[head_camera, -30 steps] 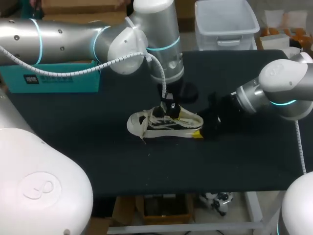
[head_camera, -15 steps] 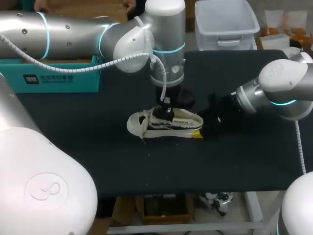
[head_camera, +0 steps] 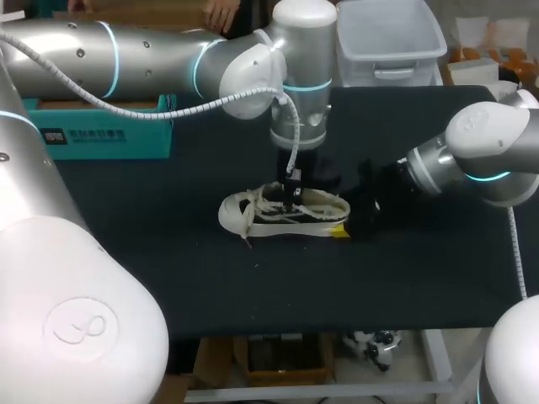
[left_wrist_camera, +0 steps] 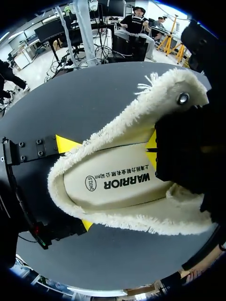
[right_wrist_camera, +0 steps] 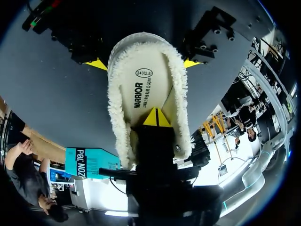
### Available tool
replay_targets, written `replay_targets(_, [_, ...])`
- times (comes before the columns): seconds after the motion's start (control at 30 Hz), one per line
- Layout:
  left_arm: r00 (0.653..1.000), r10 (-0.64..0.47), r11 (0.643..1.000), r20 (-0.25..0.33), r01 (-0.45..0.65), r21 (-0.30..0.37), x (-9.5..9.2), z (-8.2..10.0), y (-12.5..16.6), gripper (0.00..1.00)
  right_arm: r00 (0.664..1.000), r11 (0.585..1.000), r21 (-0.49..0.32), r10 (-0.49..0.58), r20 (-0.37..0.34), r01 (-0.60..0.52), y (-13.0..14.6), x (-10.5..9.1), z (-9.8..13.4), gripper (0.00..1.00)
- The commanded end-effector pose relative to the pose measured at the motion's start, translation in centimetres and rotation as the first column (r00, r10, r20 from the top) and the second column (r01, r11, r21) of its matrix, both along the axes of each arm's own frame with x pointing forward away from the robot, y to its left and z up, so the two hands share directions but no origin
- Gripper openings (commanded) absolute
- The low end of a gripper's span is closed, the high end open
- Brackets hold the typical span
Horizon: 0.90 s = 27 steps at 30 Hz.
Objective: Open the shoe tongue, take the insole out of the shoe, put the insole back into the shoe, and pack the shoe into the shoebox
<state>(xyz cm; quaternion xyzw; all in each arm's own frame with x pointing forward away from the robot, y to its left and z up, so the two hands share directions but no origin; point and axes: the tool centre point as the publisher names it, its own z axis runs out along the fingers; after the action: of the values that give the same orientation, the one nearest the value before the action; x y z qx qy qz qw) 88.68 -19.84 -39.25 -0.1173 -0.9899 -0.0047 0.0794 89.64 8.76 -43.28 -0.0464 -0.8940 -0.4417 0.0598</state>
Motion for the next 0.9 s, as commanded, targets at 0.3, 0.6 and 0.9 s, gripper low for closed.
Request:
replay_targets(0.3, [1.0, 0.008, 0.999, -0.026, -0.006, 0.046, -0.4, 0.2, 0.1, 0.07, 1.0, 1.0, 0.001, 0.001, -0.002, -0.001, 0.2, -0.2, -0.9, 0.0])
replay_targets(0.6, [0.999, 0.037, 0.997, -0.016, -0.036, 0.072, -1.3, -0.8, 0.3, 0.16, 1.0, 1.0, 0.001, 0.001, -0.002, -0.001, 0.2, -0.2, -0.9, 0.0])
replay_targets(0.9, [0.995, 0.095, 0.994, 0.032, -0.097, 0.053, -1.6, -2.2, 1.1, 0.2, 1.0, 1.0, 0.001, 0.001, -0.002, -0.001, 0.2, -0.2, -0.9, 0.0])
